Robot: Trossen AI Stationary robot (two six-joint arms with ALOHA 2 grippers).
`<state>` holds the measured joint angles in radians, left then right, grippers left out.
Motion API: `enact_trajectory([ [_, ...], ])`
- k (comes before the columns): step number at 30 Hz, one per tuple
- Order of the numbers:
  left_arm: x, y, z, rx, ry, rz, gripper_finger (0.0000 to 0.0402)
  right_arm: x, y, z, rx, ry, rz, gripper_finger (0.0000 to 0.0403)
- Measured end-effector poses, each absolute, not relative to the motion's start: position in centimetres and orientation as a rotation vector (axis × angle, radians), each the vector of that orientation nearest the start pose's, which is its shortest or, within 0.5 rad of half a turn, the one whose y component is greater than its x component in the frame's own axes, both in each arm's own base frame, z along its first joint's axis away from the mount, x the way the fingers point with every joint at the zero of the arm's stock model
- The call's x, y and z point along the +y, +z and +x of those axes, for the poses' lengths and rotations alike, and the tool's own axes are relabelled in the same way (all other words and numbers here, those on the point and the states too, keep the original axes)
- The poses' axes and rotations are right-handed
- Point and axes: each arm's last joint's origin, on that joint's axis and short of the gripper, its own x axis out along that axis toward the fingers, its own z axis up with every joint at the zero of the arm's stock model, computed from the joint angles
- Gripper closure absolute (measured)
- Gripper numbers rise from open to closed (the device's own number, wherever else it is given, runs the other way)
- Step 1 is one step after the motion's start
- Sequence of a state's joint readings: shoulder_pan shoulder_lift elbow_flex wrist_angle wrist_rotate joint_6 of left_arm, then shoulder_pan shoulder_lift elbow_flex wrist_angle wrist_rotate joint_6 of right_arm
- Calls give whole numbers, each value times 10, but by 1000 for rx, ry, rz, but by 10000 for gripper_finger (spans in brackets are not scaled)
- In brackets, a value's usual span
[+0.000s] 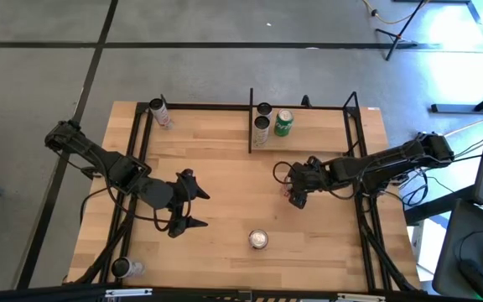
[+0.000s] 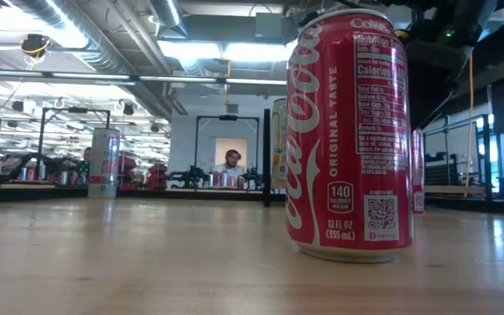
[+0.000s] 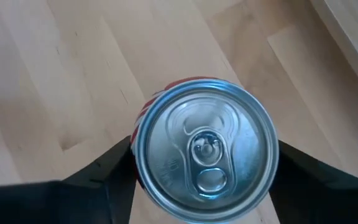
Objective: Place canned beverage on shelf
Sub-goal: Put the bottom red-white soda can on the shelf
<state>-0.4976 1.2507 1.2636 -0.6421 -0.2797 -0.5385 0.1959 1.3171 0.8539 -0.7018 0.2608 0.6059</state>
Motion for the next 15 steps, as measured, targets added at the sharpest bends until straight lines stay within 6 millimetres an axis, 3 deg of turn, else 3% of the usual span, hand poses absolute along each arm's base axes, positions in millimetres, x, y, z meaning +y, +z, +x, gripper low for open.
enact_trajectory([
  [3, -116, 361, 230, 620, -55, -285, 26, 39, 220, 234, 1082, -368, 258, 142],
  [8, -112, 368, 225, 616, -105, -316, 26, 33, 243, 233, 1064, -341, 221, 142],
  [15, -90, 380, 215, 586, -113, -361, 26, 3, 277, 225, 1077, -301, 139, 142],
])
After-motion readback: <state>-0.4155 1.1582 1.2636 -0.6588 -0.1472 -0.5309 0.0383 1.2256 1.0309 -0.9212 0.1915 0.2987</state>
